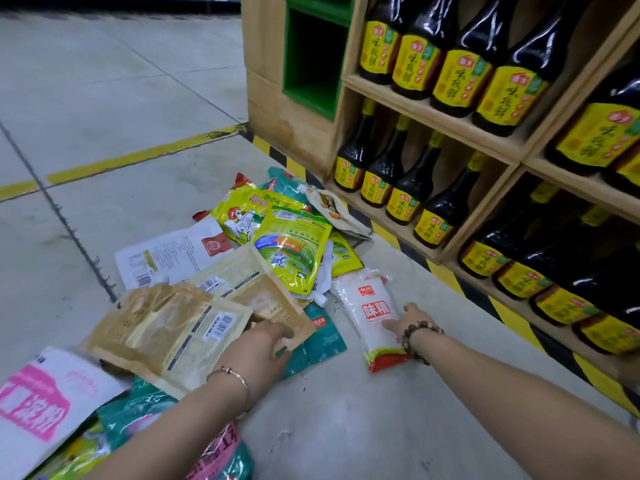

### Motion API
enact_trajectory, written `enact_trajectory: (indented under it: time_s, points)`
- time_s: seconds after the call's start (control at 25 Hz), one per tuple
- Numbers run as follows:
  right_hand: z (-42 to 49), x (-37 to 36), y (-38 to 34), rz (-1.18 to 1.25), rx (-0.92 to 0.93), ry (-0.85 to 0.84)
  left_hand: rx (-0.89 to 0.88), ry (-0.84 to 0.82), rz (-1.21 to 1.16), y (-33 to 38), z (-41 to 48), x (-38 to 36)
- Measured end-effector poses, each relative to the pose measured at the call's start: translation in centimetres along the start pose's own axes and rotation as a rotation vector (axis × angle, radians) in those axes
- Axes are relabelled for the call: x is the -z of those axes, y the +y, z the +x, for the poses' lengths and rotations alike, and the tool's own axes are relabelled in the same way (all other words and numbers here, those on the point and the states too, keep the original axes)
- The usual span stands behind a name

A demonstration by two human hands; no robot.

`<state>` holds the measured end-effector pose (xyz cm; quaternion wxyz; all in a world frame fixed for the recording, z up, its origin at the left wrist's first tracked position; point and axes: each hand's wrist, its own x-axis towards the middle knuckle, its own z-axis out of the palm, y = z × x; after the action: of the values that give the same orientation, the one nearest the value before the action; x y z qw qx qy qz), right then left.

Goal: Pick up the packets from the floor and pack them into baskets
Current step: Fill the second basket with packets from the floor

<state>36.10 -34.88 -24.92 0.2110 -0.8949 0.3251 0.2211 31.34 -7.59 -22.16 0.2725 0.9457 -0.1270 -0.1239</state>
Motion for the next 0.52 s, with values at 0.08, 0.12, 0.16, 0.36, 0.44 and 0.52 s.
enact_trajectory:
  time_s: [0.08,0.12,0.16,0.36,0.44,0.52]
  points:
    - [1.2,-0.2,-0.7,0.010,-0.021,0.011,-0.024,-0.029,0.064,-0.2,-0.6,-0.3]
    - [1.8,-0.4,-1.0,-0.014,-0.022,0.020,-0.034,-0.046,0.101,-0.2,-0.6,-0.5]
    - [2.1,-0.4,-1.2,-0.024,-0.025,0.003,-0.035,-0.058,0.117,-0.1,-0.5,-0.6]
    - [2.9,-1.8,-1.4,0.294,0.072,-0.103,0.111,-0.053,-0.136,1.6,1.7,-2.1]
    - [1.9,-2.1,-0.8,0.494,0.120,-0.050,0.242,-0.012,-0.372,2.6,2.5,-2.7]
    - [0.7,-1.6,-0.4,0.626,0.173,-0.039,0.368,0.010,-0.639,3.4,3.3,-2.9]
